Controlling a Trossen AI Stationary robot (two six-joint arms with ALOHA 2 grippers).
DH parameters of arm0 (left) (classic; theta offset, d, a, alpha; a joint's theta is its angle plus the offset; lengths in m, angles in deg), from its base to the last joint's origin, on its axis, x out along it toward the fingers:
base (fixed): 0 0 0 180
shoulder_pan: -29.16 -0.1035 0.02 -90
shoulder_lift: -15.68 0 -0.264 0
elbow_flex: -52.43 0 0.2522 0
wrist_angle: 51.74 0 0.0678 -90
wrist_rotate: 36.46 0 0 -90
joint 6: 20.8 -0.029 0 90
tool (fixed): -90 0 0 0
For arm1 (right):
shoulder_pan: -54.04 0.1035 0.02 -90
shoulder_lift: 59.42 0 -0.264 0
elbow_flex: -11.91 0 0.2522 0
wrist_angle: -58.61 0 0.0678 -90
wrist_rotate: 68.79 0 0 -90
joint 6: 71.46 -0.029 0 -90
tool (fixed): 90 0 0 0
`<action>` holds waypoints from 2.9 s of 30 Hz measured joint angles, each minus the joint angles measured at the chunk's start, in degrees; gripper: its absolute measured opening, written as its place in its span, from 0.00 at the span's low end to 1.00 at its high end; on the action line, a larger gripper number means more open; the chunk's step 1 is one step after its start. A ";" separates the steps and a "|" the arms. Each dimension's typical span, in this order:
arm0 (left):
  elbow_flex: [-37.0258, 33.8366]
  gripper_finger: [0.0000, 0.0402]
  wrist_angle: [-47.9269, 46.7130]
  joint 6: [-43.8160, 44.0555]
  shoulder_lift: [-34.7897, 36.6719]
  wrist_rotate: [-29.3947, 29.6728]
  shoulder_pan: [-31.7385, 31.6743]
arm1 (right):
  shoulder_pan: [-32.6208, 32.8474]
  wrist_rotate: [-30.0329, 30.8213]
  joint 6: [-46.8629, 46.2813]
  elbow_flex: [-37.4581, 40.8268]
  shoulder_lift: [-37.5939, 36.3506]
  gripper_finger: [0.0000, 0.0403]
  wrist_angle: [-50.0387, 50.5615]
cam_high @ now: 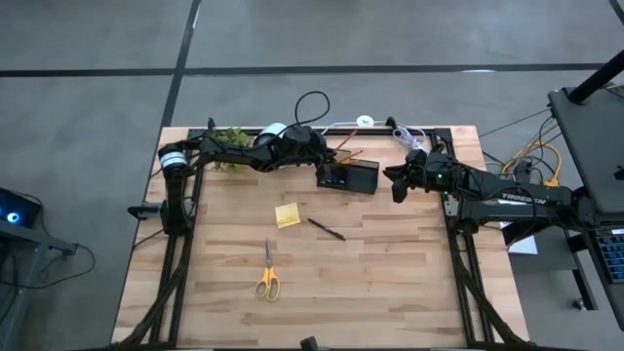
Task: Pick and place office supplies into organizer
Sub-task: Put the pencil into the desk organizer, then put the scissors into the desk organizer
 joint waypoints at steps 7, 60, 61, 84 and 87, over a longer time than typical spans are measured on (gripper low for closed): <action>-0.05 0.03 0.29 -0.13 -0.42 -0.17 0.00 | 0.00 0.04 0.00 0.00 0.00 0.14 0.00; -0.15 0.07 3.20 -0.31 -0.90 -3.50 -0.04 | 0.00 0.50 0.09 0.00 0.00 0.14 0.00; -0.15 0.07 3.19 -0.36 -0.90 -3.70 -0.04 | 0.00 0.50 0.09 0.00 0.00 0.14 0.00; -0.15 0.42 3.27 1.71 -0.81 -4.90 0.02 | 0.00 0.50 0.00 0.00 0.00 0.14 0.00; -0.17 0.41 3.26 4.34 -0.27 -4.87 0.10 | 0.00 0.50 0.02 0.00 0.00 0.14 0.01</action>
